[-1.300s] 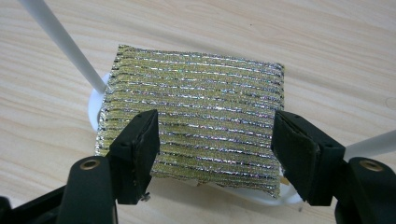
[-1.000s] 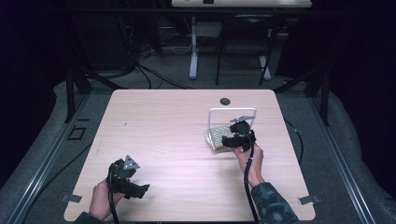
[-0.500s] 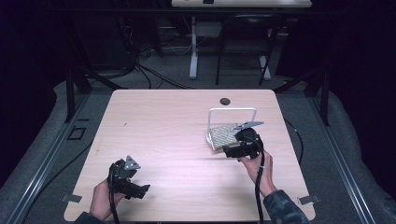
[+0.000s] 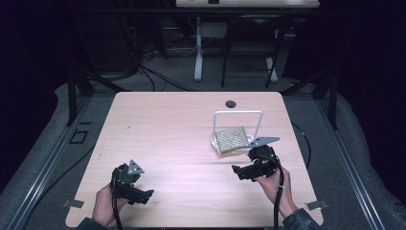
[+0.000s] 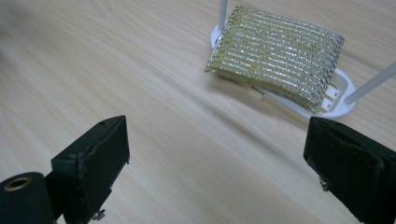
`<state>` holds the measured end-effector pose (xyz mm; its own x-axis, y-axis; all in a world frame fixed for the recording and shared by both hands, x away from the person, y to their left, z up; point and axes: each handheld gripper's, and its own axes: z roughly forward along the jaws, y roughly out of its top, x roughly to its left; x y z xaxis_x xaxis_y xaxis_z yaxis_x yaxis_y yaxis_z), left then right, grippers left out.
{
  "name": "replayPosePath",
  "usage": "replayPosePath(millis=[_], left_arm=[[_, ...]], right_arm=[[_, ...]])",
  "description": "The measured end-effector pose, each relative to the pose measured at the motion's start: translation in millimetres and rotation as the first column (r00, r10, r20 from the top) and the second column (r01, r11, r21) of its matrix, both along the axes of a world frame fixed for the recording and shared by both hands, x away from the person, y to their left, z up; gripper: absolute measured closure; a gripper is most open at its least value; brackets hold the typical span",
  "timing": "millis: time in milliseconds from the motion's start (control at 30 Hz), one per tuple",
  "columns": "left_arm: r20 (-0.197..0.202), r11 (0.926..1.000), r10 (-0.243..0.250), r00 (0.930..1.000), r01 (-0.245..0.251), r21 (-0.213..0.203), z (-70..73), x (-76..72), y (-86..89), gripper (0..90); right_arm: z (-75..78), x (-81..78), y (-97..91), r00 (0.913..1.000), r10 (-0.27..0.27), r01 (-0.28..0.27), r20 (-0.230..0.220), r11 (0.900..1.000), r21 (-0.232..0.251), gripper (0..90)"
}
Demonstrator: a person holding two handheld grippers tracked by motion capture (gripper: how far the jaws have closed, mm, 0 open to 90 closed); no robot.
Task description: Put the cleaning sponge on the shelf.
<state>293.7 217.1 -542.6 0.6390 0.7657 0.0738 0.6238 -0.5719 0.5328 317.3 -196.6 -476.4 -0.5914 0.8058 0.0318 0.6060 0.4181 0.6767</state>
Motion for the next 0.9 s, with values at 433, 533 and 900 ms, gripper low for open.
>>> replayPosePath(millis=[433, 533, 900], left_arm=[[-0.007, 1.0, -0.006, 1.0, 0.006, 0.0, -0.5, -0.4, -0.4, 0.1], [-0.004, 1.0, -0.004, 1.0, 0.004, -0.001, -0.5, -0.9, -0.5, 0.1], [0.005, 0.9999, -0.005, 1.0, 0.005, -0.01, 0.3, -1.2, 0.6, 0.1]], right_arm=[[-9.4, -26.4, -24.1, 0.9999, 0.0, 0.0, -0.017, 0.9996, -0.028, 4.1], [-13.9, -31.2, -30.4, 0.9994, -0.012, 0.011, -0.031, 0.9995, -0.029, 4.5], [-49.7, -37.6, -43.9, 0.9935, -0.016, 0.002, -0.113, 0.993, -0.118, 7.1]])
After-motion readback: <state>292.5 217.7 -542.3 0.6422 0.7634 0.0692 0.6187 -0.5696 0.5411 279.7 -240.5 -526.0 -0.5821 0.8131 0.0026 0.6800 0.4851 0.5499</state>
